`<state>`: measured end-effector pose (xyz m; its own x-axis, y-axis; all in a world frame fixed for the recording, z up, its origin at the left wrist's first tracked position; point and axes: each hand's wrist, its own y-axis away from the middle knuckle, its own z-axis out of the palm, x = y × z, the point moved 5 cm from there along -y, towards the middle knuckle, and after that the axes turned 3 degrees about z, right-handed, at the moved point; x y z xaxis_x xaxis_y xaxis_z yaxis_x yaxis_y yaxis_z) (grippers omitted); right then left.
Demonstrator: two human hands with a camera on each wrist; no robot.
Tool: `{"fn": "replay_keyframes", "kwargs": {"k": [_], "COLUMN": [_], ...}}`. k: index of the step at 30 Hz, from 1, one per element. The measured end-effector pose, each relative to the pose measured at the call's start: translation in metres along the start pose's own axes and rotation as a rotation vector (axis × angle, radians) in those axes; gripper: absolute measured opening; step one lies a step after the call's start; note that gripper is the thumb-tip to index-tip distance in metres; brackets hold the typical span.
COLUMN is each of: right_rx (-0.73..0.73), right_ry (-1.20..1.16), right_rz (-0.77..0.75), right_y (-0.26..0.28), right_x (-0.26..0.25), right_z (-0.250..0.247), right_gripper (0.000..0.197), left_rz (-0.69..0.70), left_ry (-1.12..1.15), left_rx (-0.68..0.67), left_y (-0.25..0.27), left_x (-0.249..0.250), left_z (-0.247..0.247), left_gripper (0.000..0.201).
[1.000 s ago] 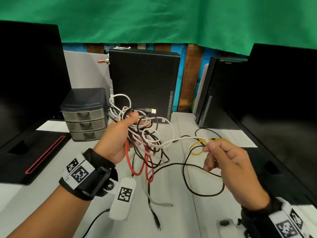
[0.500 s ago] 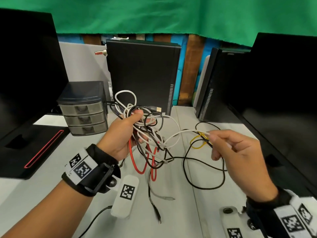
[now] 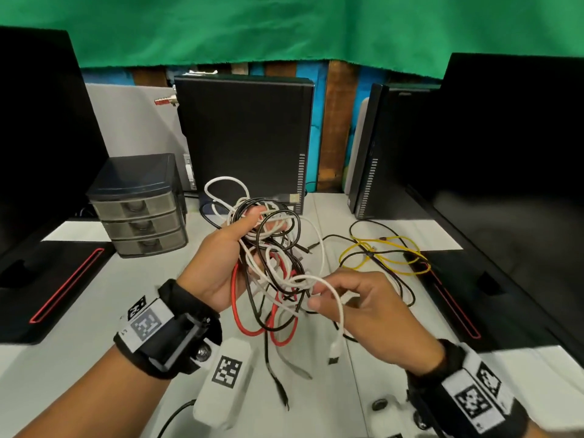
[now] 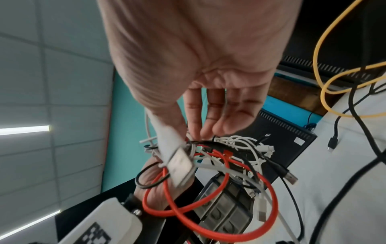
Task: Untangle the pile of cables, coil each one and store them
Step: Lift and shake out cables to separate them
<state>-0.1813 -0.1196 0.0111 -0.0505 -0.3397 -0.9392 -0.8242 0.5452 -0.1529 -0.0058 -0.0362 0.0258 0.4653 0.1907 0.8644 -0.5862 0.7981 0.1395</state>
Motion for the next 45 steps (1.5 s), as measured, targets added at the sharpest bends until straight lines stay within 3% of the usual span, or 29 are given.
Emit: {"fn": "replay_keyframes", "kwargs": {"k": [5, 7, 11, 19, 23, 27, 30, 37, 41, 45], "right_rx": [0.010, 0.076, 0.249, 0.408, 0.339, 0.519, 0.469, 0.069, 0.065, 0.143], "right_ry": [-0.066, -0.135, -0.303, -0.579, -0.344, 0.223, 0.341, 0.132, 0.052, 0.052], "right_rz": [-0.022, -0.021, 0.055, 0.108, 0.060, -0.143, -0.091, 0.061, 0.037, -0.003], "right_y": [0.000, -0.001, -0.008, -0.015, -0.016, -0.011, -0.009, -0.015, -0.017, -0.017], "right_x": [-0.001, -0.001, 0.007, 0.008, 0.006, 0.000, 0.011, 0.020, 0.012, 0.010], "right_z": [0.001, -0.006, -0.031, -0.078, -0.089, -0.116, -0.124, -0.069, -0.062, -0.080], "right_gripper": [0.022, 0.015, 0.021, 0.019, 0.024, 0.010, 0.010, 0.004, 0.014, 0.013], "left_rz": [-0.050, -0.078, -0.146, -0.127, -0.108, -0.062, -0.001, 0.120, 0.149, 0.165], "left_ry": [-0.002, 0.021, 0.079, 0.087, 0.090, 0.167, 0.166, 0.040, 0.007, -0.003], "left_rx": [-0.009, -0.018, -0.042, 0.006, 0.036, 0.071, 0.109, 0.091, 0.056, 0.057], "left_y": [-0.001, -0.001, -0.006, -0.018, -0.023, -0.023, -0.018, -0.010, -0.005, -0.002], "left_x": [-0.005, -0.005, -0.001, 0.011, 0.013, 0.026, 0.042, 0.039, 0.035, 0.041], "left_z": [-0.001, 0.000, -0.008, -0.029, -0.039, -0.044, -0.051, -0.034, -0.025, -0.026], "left_gripper": [0.045, 0.046, 0.039, 0.035, 0.035, 0.035, 0.036, 0.040, 0.024, 0.027]}}
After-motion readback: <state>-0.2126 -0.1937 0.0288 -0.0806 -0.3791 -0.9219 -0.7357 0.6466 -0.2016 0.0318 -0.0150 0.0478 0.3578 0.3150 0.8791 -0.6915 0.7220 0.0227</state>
